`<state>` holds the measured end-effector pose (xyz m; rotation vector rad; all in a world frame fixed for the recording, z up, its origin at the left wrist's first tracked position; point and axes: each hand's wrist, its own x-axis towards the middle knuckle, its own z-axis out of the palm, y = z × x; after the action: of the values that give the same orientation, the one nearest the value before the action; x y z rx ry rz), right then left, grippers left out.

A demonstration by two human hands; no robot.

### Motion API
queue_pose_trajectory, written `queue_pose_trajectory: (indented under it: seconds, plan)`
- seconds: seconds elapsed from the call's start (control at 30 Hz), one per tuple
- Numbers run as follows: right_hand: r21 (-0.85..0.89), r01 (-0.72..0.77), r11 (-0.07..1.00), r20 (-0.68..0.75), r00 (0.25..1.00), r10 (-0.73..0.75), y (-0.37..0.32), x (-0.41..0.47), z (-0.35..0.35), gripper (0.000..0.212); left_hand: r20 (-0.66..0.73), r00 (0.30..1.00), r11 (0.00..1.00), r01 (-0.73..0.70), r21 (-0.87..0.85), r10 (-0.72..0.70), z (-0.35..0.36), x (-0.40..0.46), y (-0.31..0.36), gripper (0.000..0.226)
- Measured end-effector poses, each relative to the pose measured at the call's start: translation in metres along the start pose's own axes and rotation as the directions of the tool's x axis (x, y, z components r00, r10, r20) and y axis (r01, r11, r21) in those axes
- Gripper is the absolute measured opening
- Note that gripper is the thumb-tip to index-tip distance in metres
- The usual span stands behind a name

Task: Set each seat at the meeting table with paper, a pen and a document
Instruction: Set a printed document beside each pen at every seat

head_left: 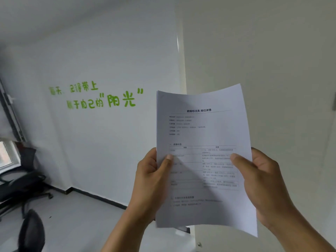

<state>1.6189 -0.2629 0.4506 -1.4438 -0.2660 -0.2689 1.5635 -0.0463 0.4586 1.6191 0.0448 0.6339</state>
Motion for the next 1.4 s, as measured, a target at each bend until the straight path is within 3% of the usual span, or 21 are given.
queue_pose_trajectory:
  seconds: [0.4,0.87,1.17,1.4]
  plan:
    - [-0.080,0.026,0.996,0.105,0.994,-0.017,0.085,0.185,0.155,0.019,-0.115,0.993,0.999,-0.039,-0.006,0.038,-0.060,0.208,-0.111,0.020]
    - [0.052,-0.013,0.999,0.331,0.944,-0.005,0.181,0.347,0.379,0.021,-0.356,0.934,0.994,0.031,0.102,0.007,-0.190,0.394,-0.188,0.020]
    - [0.136,-0.131,0.982,0.620,0.785,0.019,0.261,0.438,0.545,0.019,-0.633,0.774,0.972,0.124,0.198,0.030,-0.270,0.477,-0.237,0.020]
    - [0.170,-0.234,0.957,0.812,0.584,-0.002,0.283,0.450,0.676,0.021,-0.789,0.608,0.949,0.189,0.253,0.089,-0.346,0.498,-0.248,0.024]
